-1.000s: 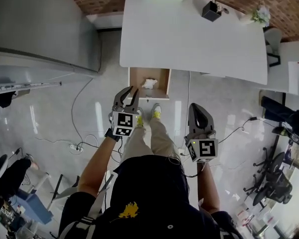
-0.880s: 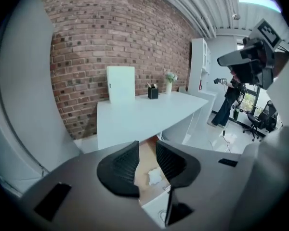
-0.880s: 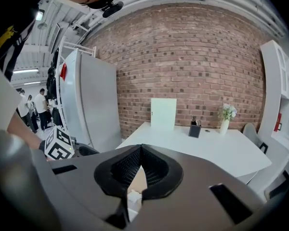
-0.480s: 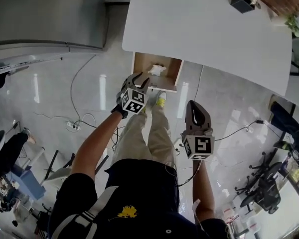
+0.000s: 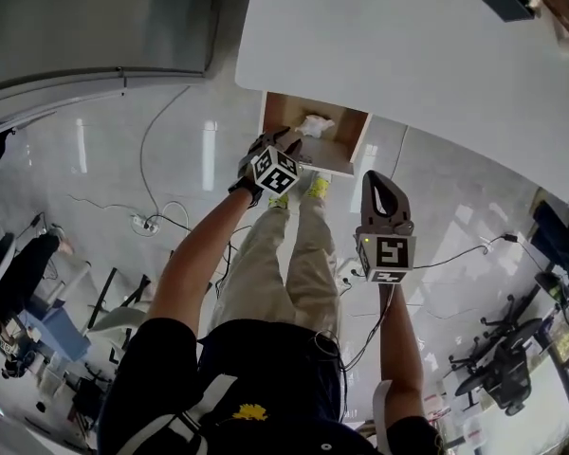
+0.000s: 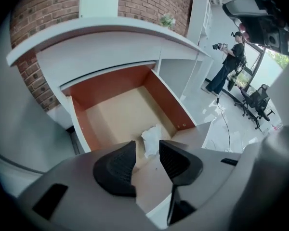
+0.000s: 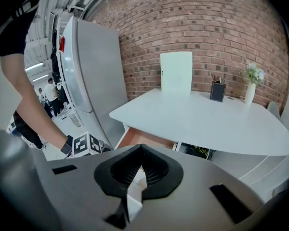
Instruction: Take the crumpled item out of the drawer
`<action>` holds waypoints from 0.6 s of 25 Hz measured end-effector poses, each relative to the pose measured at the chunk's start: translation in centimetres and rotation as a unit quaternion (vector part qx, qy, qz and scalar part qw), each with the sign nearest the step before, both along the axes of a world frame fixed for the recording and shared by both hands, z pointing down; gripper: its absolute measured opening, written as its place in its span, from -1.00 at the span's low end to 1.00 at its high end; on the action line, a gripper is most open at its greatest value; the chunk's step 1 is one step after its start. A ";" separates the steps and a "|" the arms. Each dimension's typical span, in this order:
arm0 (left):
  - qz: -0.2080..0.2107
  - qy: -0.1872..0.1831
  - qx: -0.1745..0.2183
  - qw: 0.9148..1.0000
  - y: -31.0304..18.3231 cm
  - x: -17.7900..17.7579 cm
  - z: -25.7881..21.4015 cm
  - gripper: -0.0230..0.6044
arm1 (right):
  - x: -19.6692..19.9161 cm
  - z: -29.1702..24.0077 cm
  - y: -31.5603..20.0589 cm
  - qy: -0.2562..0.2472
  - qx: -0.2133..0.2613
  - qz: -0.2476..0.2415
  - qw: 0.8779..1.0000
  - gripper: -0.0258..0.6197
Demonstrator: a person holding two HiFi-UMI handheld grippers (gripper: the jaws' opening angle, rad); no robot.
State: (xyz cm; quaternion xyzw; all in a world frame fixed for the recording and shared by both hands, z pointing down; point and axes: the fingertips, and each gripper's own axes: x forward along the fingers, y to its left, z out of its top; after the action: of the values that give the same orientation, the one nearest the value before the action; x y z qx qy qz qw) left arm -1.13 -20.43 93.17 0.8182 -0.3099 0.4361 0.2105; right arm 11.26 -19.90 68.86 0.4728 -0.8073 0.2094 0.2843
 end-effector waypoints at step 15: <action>0.028 -0.037 -0.030 0.998 -3.0 3.2 9.0 -0.39 | 1.0 6.2 5.6 0.001 -0.071 -0.012 0.997 -0.84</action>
State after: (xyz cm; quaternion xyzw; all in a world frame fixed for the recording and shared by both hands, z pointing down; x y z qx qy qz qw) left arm 2.07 -23.43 102.14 0.8032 -0.2812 0.4811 0.2105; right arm 12.26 -14.30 75.06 0.4418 -0.7960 0.2619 0.3203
